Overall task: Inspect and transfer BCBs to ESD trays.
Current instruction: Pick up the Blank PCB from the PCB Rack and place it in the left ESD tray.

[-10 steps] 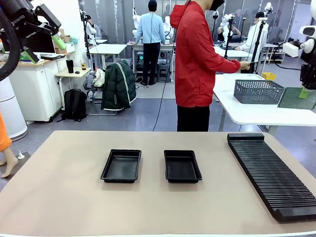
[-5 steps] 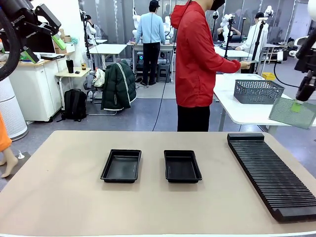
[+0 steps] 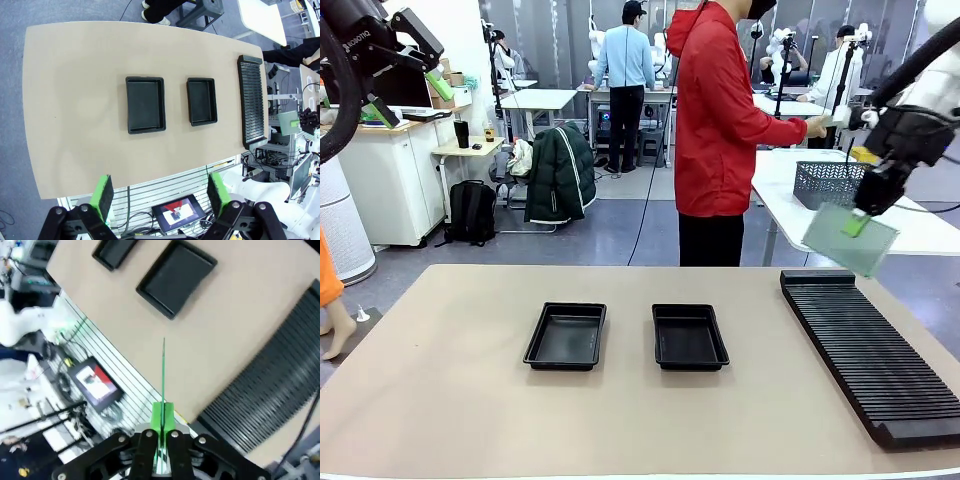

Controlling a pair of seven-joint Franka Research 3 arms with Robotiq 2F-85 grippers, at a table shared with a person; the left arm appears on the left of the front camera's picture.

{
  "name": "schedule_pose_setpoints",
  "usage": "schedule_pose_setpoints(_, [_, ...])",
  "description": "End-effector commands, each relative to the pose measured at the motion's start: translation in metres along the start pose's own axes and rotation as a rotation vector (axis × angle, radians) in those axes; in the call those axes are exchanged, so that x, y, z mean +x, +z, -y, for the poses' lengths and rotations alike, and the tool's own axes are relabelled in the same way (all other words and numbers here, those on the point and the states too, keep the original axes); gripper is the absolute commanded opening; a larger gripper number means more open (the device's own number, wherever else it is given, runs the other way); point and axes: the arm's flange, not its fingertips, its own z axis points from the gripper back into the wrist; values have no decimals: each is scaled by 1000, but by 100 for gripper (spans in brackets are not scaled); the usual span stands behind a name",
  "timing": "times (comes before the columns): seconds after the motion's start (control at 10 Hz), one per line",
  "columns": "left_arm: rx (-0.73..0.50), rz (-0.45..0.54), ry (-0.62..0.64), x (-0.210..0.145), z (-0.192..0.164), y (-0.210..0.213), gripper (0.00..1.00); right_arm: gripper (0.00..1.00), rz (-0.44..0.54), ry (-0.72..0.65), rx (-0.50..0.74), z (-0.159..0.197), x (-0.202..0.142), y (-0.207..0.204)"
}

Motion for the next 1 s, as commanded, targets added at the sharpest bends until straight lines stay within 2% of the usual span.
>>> schedule_pose_setpoints(0.0, [-5,3,1,0,-2,-1,100,2,74,-177,70,-19,21,-45])
schedule_pose_setpoints(0.5, [-5,3,1,0,-2,-1,100,2,161,-403,276,-84,61,-148])
schedule_pose_setpoints(0.9, [-5,3,1,0,-2,-1,100,2,217,-489,369,-150,97,-221])
